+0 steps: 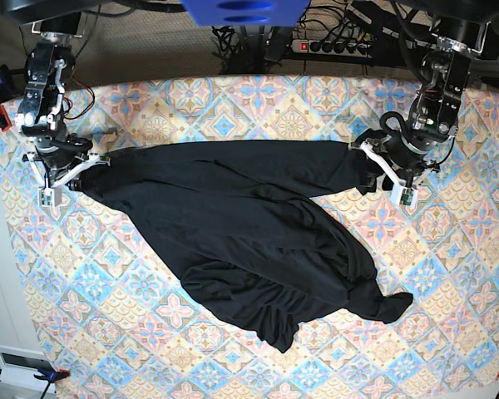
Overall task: Layout the t-shirt on the table in an organized manner, then fold the t-shirt properly
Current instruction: 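Release the left gripper and reach it toward the shirt's hanging end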
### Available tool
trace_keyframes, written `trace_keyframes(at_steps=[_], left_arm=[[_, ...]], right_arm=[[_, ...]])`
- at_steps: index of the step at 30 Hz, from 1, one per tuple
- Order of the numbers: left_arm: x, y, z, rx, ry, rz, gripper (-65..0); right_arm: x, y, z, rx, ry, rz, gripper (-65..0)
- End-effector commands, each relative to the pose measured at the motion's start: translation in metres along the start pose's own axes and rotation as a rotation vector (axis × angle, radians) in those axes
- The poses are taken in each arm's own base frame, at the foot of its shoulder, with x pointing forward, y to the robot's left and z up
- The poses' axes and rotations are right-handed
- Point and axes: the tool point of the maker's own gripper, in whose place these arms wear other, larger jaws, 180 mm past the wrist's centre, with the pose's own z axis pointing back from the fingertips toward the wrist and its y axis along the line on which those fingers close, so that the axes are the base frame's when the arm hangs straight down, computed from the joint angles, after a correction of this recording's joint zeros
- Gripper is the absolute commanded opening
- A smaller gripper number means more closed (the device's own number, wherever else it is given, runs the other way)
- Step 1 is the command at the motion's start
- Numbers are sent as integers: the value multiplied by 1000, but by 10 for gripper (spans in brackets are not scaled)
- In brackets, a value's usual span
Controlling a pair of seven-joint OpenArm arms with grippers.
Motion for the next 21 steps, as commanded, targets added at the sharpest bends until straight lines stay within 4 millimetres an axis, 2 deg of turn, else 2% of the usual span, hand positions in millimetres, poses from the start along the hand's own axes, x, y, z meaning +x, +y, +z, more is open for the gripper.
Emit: trace_keyframes(at_steps=[1,3,5,9,14,16,21], left_arm=[[29,4,3,4,-93,10,-380],[37,15,4,37,-126,49,-378],[52,25,-3,57,-159,97,-378],[70,45,-30,90,-170,171,-379],[93,65,-63,116,-171,276,-379],[109,71,-73,120,-181,308,-379],[129,78,-97,121,-165,392,-377]], right_arm=[[13,-5,4,-9,-38,16,-650],[11,-5,3,-9,-32,12,-650],[5,-8,0,-12,-13,3,-650],[-5,-10,-5,-14,10,-17,-650],[-8,-6,-6,-7,11,-29,-650],[-8,-4,-7,-4,10,-35,-650],[-11,1,-8,4,12,-49,-650]])
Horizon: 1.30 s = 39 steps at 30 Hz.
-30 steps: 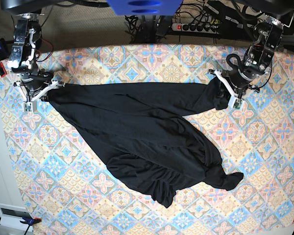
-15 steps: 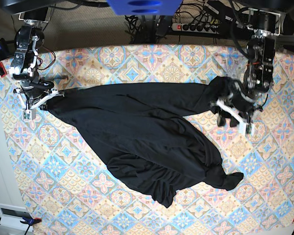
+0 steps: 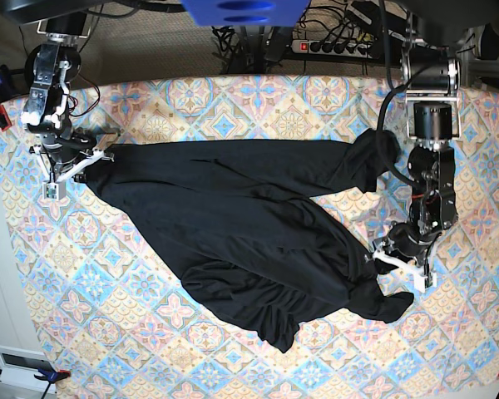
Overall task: Layout the t-shirt on the table in an organized manner, then fold the t-shirt properly
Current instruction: 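Release the left gripper and reach it toward the shirt's hanging end, then grasp the shirt end with the left gripper and drag it outward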
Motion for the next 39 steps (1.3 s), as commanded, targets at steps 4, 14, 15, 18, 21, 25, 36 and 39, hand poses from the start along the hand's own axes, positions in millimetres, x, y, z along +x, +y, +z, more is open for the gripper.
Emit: trace_keyframes(at_steps=[4,14,15,18,21,25,36,39], left_arm=[[18,-8,-19,-6,-30,67,-377],[-30,-26,-50,48,69,13,-387],[-33,-28,-51,46,75,8,-404],[-33,-30,-51,41,76,12,-550],[-27,-15,-47,65,66,11,-650],[-1,21,-23,99,-21,-17,-650],[23,79,103,122,-274,-69,-650],[20,98,136,170,-315,-72,-649]], right_arm=[[15,1,3,6,-50,8,-650],[11,15,-1,35,-38,16,-650],[14,16,-1,37,-44,14,-650],[28,17,-2,37,-74,15,-650],[31,17,-3,38,-82,15,-650],[31,17,-3,38,-82,15,-650],[53,20,-4,45,-127,9,-650],[50,19,-4,44,-118,11,-650]])
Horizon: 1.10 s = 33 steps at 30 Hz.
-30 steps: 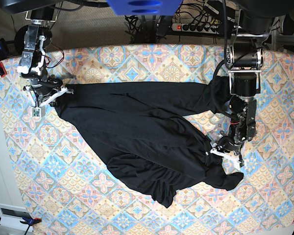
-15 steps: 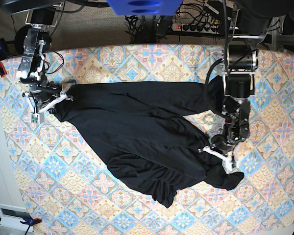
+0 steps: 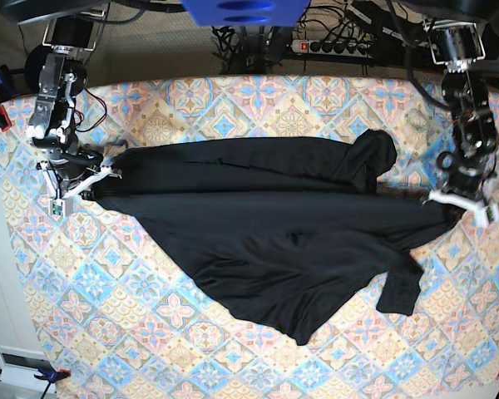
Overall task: Layout the t-shirt on the table in an organized manner, then fold the t-shirt properly
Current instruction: 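Grasp the shirt end with the left gripper and drag it outward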
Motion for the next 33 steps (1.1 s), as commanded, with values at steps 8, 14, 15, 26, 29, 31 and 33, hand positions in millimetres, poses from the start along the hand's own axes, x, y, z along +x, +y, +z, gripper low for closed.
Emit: trace_keyframes(at_steps=[8,14,15,26,29,31,33], left_arm=[[8,60,39,133,-55,-16,-648],[-15,62,40,138,77,-16,-615],[-15,61,38,137,119,-15,-587],[44,32,16,77,38,28,-377],[52,17,2,44,30,34,-377],[46,13,-13,33,62,52,-377],[45,16,-29,51,88,68,-377]], right_arm=[[13,11,0,28,-37,38,-650],[3,40,-5,94,-4,90,-650],[2,41,-6,96,-3,92,-650],[4,40,-6,94,-8,92,-650],[4,40,-6,94,-10,92,-650],[5,41,-6,96,-11,92,-650],[4,42,-6,98,-10,93,-650]])
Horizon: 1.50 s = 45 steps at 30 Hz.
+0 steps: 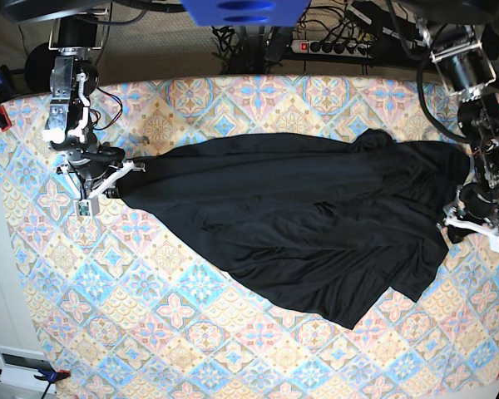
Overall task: Layout the t-shirt on the table in an organized manner, then fold the t-shirt properly
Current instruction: 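Grasp the shirt end with the left gripper and drag it outward, then release the shirt with the left gripper and reach toward its bottom end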
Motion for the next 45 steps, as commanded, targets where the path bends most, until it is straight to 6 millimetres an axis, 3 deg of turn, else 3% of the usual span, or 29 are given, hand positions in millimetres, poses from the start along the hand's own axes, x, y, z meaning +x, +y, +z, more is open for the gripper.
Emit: trace_keyframes(at_steps=[1,9,15,18,20,23,30,33,40,45], left_arm=[[27,5,-1,20,-61,-6,-377],[1,-9,-46,67,-45,-112,-377],[-35,-25,-72,57,17,-176,-379],[-44,-31,-80,50,45,-152,-432],[-40,-35,-81,41,36,-142,-522],[-18,-54,-81,9,-11,-129,-648],[67,-110,-47,-100,-250,-156,-638],[105,-147,-40,-159,-325,-121,-638],[176,-229,-56,-273,-385,11,-638],[221,-288,-56,-312,-521,-54,-638]], right_arm=[[17,-2,4,0,-54,13,-650],[17,0,3,3,-53,11,-650],[17,0,3,3,-53,11,-650],[17,0,3,3,-53,11,-650],[17,0,3,3,-53,11,-650],[17,0,3,3,-53,11,-650],[18,0,3,3,-58,11,-650],[18,-1,3,1,-58,11,-650],[20,-1,4,5,-66,6,-650],[20,-1,4,5,-69,6,-650]])
